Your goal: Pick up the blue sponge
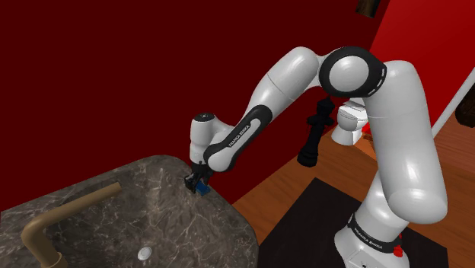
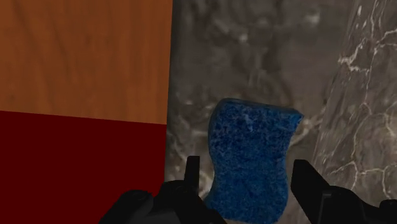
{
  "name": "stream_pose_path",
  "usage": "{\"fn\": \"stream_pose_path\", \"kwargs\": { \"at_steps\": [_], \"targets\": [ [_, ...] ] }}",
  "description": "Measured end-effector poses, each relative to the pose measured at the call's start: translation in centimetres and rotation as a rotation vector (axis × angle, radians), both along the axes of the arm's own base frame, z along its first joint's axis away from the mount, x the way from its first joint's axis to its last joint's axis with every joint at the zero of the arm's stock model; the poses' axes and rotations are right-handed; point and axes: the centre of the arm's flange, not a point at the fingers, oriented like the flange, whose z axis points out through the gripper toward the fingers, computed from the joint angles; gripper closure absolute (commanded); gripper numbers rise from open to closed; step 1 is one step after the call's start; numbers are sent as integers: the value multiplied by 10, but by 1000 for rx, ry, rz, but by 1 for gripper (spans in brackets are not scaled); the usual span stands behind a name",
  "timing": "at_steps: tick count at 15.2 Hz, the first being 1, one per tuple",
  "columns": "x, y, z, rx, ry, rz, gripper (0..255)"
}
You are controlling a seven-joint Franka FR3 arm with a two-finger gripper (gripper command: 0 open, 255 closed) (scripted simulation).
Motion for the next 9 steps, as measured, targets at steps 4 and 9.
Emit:
{"fn": "stream_pose_path", "kwargs": {
  "at_steps": [4, 9],
  "targets": [
    [1, 2, 2, 1, -4, 2, 255],
    [1, 2, 2, 2, -5, 2, 255]
  ]
}}
